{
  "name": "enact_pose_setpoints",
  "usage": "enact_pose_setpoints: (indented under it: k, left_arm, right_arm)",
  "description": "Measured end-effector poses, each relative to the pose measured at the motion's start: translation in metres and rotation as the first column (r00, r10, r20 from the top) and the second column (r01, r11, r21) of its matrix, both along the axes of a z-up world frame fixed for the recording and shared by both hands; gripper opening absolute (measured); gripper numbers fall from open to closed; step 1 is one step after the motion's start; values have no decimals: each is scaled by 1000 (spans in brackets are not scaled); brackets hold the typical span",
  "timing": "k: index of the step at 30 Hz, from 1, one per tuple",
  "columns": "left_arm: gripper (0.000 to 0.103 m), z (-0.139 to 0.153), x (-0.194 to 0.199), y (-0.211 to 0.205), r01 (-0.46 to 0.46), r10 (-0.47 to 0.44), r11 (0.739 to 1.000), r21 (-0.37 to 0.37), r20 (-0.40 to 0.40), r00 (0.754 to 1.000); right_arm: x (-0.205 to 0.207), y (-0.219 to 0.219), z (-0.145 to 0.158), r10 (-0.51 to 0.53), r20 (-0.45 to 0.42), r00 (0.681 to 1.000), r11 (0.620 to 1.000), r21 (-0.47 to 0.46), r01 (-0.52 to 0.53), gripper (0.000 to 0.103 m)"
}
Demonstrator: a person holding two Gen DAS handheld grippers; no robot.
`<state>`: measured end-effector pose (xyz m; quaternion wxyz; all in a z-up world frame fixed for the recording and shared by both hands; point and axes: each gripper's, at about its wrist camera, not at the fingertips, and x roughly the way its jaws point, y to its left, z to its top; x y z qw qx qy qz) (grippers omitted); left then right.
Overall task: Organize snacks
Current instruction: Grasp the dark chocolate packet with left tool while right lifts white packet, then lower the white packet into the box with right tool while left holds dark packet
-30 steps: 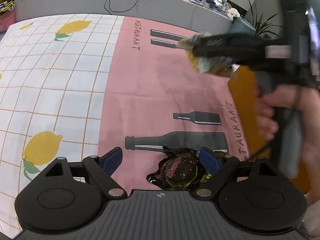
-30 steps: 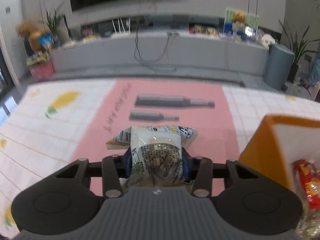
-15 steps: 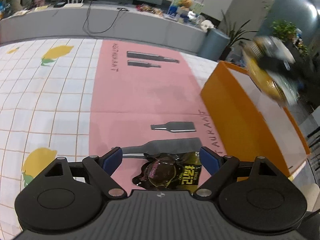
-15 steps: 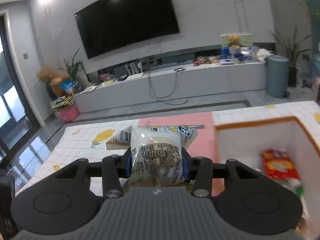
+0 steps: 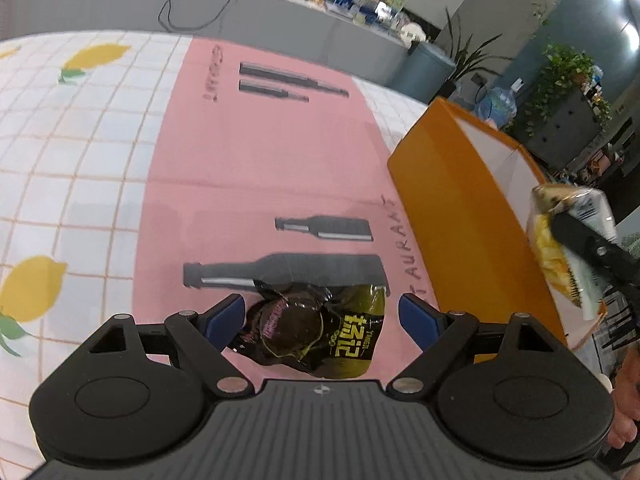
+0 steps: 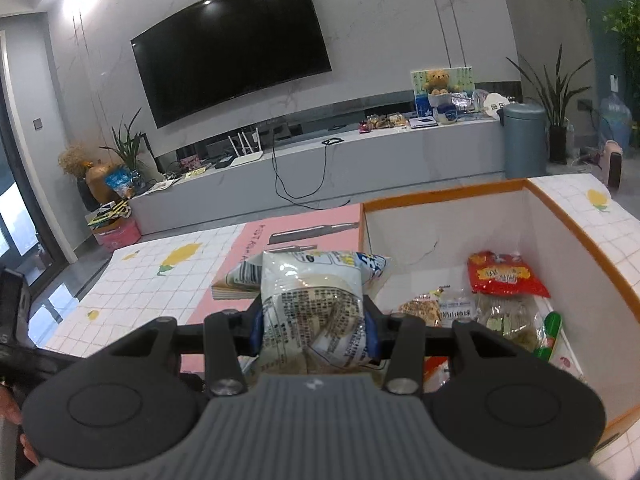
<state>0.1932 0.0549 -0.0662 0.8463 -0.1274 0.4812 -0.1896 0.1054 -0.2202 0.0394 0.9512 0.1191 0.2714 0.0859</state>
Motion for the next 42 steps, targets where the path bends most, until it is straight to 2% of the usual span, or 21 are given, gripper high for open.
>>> enact_pose_setpoints:
  k: [4,10,13,18,19,21,24,42]
  left_arm:
    - [101,-14,3,-15,23,-21,997,69,-38,999]
    - [102,-28,5,-26,14,-10,988,152,-27,1000]
    - [95,-31,2,-25,15,-12,989,145,-20,1000]
    - [70,-26,1,-21,14,-12,994,111,-12,1000]
    - [68,-24,1,-23,20,-20,993,119,-5,1000]
    - [55,-21,-1,-24,26,-30,990,141,24,999]
    - [43,-17,-3,-27,32,-42,986,164,57,998]
    - [21,-3,-4,-16,0,-15,989,147,98,995]
  right_arm:
    - [-4,2,2,12,9,1000,1000,-1,-12,44]
    - [-10,2,7,39,49,998,999,3,-39,44]
    - [-11,-1,8,34,57,998,999,11,-35,44]
    - [-11,-5,8,27,61,998,999,17,-29,44]
    - [-11,-5,8,27,61,998,999,17,-28,44]
    - [-12,-4,8,26,62,998,999,16,-27,44]
    - [-12,-4,8,28,62,998,999,15,-29,44]
    - [-19,-3,10,33,79,996,999,13,-34,44]
